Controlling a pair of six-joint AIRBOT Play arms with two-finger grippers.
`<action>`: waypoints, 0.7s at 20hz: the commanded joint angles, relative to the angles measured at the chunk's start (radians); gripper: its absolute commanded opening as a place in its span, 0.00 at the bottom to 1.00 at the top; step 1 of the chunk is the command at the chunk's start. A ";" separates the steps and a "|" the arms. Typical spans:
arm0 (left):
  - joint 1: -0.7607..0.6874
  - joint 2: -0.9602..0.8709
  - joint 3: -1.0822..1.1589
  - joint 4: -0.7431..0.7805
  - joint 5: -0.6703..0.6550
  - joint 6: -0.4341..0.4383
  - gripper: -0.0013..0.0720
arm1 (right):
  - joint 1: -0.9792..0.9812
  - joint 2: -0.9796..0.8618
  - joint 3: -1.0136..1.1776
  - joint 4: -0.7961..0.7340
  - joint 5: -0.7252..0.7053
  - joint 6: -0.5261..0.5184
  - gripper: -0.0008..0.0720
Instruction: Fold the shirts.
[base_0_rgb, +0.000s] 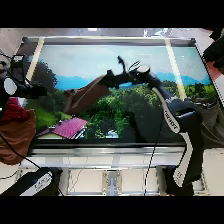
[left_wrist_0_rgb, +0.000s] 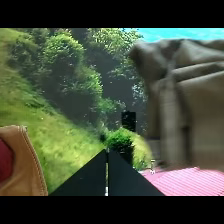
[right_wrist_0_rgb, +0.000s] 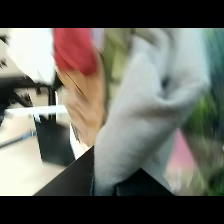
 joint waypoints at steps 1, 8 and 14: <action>-0.001 0.000 0.000 0.000 0.000 0.000 0.04 | -0.142 0.067 0.163 -0.103 0.016 0.077 0.03; -0.001 -0.001 0.000 -0.004 0.000 -0.001 0.04 | -0.591 0.345 0.157 -0.618 0.230 0.231 0.03; -0.001 -0.001 0.000 -0.008 0.000 -0.004 0.04 | -1.030 0.489 0.099 -0.741 0.439 0.191 0.03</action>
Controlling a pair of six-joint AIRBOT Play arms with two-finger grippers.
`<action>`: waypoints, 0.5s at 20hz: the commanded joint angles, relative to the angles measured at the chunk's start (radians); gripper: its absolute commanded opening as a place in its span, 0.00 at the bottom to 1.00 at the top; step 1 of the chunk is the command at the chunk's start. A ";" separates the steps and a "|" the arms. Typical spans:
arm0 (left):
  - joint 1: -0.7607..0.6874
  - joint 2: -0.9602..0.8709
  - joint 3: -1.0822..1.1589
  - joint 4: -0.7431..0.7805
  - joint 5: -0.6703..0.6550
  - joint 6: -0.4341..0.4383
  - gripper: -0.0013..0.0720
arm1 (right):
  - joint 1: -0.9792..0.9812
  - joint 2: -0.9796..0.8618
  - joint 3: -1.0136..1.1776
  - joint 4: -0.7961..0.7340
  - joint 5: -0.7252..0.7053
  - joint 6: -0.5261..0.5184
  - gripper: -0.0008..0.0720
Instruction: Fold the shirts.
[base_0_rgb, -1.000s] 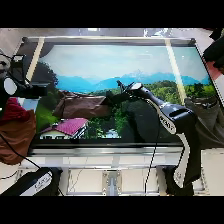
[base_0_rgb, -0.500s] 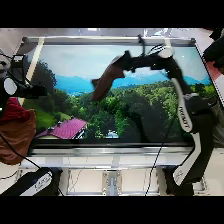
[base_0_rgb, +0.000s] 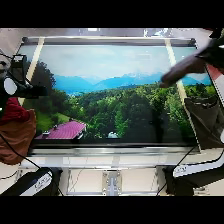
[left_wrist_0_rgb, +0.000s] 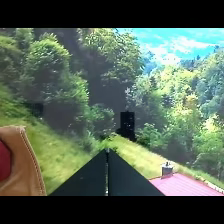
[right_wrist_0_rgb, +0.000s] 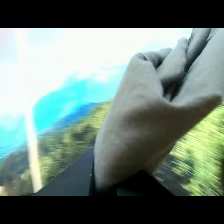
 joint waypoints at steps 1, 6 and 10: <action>-0.001 -0.001 0.000 -0.011 0.000 -0.004 0.04 | -0.240 0.084 -0.047 -0.093 0.185 -0.043 0.03; -0.001 -0.001 0.000 -0.093 0.000 -0.003 0.04 | -0.463 0.237 -0.164 -0.159 0.255 -0.093 0.03; -0.001 0.000 0.000 -0.105 -0.001 -0.003 0.04 | -0.531 0.335 -0.411 -0.249 0.227 -0.117 0.03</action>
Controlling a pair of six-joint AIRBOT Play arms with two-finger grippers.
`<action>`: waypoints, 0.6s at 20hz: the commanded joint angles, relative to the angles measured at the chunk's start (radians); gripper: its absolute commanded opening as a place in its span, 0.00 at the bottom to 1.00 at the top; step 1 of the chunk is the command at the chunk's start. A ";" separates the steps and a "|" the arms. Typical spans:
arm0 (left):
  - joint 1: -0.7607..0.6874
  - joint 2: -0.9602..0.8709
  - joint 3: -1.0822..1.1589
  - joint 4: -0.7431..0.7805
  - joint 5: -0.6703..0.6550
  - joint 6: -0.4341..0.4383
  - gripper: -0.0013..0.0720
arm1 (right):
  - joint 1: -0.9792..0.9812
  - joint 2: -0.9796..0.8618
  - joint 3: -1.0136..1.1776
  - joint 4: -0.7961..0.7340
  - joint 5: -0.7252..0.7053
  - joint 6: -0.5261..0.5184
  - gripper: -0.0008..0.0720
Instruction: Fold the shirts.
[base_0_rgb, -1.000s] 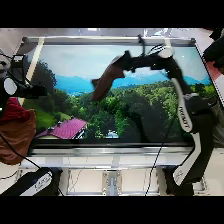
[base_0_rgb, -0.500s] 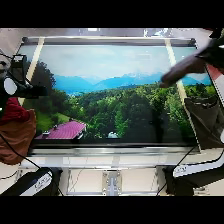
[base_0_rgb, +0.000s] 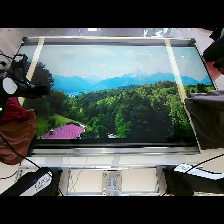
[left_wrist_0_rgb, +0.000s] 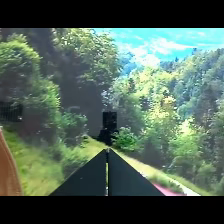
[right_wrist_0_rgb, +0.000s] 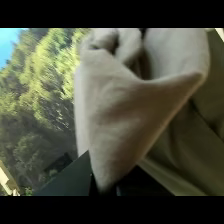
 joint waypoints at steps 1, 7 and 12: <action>-0.001 0.000 0.000 -0.021 0.000 0.000 0.04 | -0.062 0.073 -0.211 -0.106 -0.014 -0.027 0.03; -0.001 0.000 0.000 -0.027 -0.001 0.000 0.04 | -0.062 0.083 -0.357 -0.177 0.066 -0.038 0.61; -0.001 -0.001 0.000 -0.028 0.000 0.000 0.04 | -0.057 0.121 -0.073 -0.097 0.104 0.039 0.57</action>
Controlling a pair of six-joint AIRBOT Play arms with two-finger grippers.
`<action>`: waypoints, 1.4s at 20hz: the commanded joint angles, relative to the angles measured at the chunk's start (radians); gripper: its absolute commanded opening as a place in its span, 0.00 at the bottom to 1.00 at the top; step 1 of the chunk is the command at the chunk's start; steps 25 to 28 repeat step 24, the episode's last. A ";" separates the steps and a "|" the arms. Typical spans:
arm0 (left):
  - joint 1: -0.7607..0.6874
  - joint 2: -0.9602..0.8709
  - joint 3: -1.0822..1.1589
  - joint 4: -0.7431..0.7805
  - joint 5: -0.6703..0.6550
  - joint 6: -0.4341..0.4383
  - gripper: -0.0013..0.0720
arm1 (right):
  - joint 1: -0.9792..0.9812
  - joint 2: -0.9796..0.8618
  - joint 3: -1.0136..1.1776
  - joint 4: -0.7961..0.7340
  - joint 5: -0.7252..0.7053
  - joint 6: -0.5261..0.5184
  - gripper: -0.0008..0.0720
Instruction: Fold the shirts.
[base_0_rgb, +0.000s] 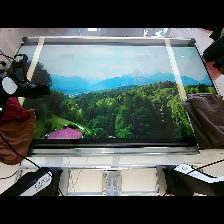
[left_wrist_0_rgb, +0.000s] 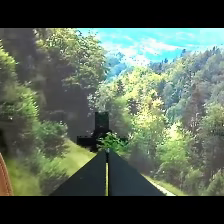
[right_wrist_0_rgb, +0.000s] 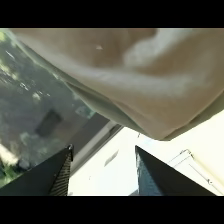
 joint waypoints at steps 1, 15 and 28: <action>-0.001 -0.001 0.000 -0.001 0.000 0.000 0.04 | 0.001 0.017 0.179 0.138 0.017 0.033 0.35; -0.001 -0.001 0.000 -0.079 -0.077 0.000 0.04 | 0.456 0.056 0.227 0.464 -0.023 -0.188 0.03; -0.001 -0.001 0.000 -0.079 -0.077 0.000 0.04 | 0.456 0.056 0.227 0.463 -0.023 -0.188 0.03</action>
